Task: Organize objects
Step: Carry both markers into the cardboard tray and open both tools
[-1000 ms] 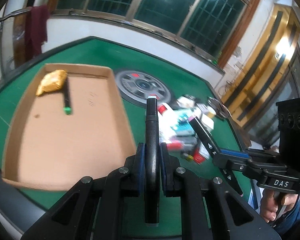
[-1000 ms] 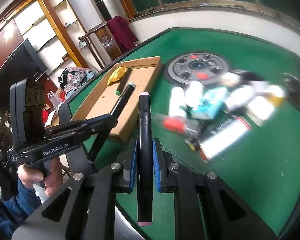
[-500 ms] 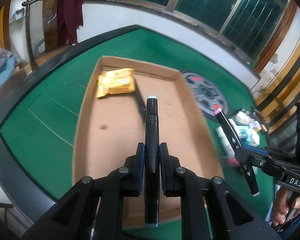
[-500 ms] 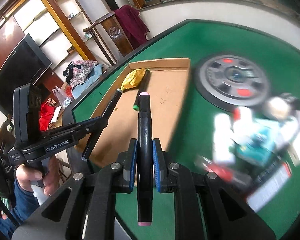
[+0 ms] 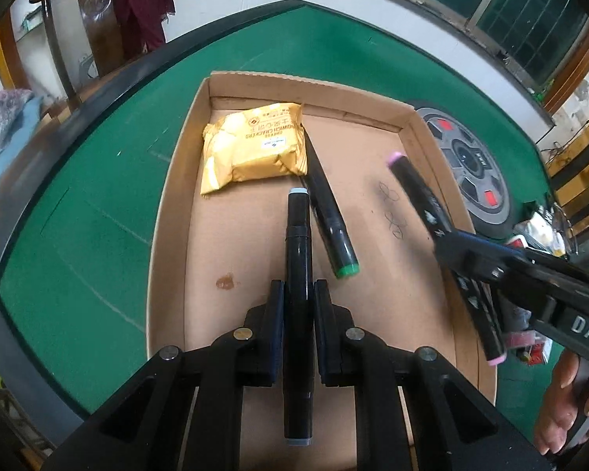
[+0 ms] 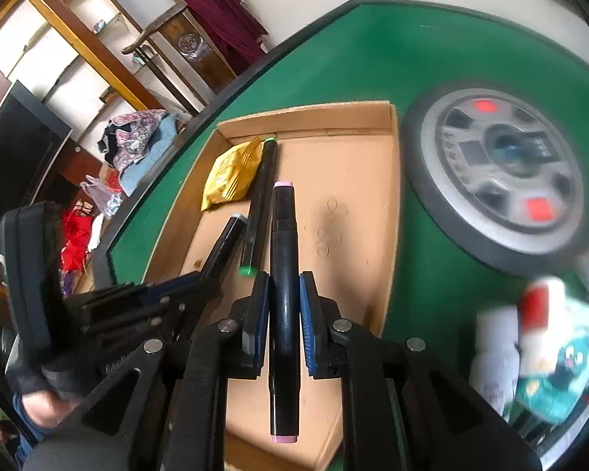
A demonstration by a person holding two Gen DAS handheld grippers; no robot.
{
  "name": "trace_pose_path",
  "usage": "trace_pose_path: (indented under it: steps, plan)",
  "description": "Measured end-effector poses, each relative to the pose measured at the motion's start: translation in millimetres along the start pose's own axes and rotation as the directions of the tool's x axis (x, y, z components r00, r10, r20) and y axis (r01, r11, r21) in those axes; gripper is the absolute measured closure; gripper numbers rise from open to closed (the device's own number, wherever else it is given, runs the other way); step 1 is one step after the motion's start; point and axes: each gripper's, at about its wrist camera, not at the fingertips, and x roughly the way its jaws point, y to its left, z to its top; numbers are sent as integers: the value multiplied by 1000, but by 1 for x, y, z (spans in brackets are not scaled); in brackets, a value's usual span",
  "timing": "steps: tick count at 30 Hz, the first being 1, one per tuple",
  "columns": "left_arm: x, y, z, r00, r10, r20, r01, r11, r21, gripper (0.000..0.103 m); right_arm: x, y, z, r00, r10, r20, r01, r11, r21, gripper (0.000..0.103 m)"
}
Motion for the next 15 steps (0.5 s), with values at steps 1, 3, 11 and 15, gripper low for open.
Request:
trace_pose_path:
  steps: [1, 3, 11, 15]
  plan:
    - [2, 0, 3, 1000, 2, -7, -2, 1000, -2, 91, 5, -1, 5, 1000, -5, -7, 5, 1000, 9, 91]
    - [4, 0, 7, 1000, 8, -6, -8, 1000, -6, 91, 13, -3, 11, 1000, -8, -21, 9, 1000, 24, 91]
    - [6, 13, 24, 999, -4, 50, 8, 997, -81, 91, 34, -2, 35, 999, -38, -23, 39, 998, 47, 91]
    - [10, 18, 27, 998, -22, 66, 29, 993, -116, 91, 45, 1, 41, 998, -48, -29, 50, 998, 45, 91]
